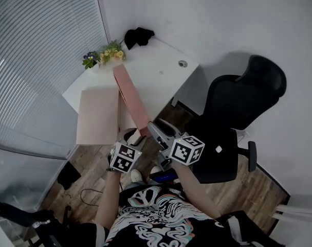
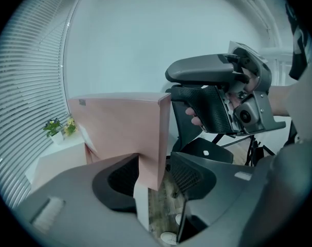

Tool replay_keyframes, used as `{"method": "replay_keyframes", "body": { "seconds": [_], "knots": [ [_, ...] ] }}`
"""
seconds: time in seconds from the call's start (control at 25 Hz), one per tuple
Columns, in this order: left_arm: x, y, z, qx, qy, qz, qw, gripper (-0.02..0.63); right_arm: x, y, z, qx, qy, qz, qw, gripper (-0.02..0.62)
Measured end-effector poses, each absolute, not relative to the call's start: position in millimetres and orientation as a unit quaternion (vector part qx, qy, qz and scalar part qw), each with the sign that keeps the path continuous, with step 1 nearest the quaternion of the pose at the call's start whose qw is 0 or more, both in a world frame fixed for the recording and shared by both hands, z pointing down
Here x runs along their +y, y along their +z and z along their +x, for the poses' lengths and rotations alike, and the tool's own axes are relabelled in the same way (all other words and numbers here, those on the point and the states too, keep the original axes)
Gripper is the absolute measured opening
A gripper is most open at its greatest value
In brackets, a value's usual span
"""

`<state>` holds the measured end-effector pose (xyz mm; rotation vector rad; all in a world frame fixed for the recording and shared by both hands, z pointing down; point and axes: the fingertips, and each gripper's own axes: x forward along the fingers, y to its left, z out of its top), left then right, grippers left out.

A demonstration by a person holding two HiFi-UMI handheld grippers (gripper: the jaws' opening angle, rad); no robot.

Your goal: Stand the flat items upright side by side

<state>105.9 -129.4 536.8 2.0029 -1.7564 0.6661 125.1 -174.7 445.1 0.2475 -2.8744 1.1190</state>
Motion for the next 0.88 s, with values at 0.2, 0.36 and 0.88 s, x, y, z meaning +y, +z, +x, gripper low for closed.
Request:
{"method": "replay_keyframes", "body": {
  "seconds": [0.2,0.36,0.88],
  "knots": [
    [-123,521,105,-0.633,0.215,0.718,0.195,0.195,-187,440,120,-0.925,0.373,0.074,0.012,0.160],
    [-114,504,91,-0.652,0.182,0.710,0.194,0.195,-197,434,110,-0.929,0.364,0.068,0.014,0.161],
    [-130,504,7,-0.669,0.071,0.707,0.221,0.195,-231,422,23,-0.959,0.240,0.063,0.135,0.249]
  ]
}}
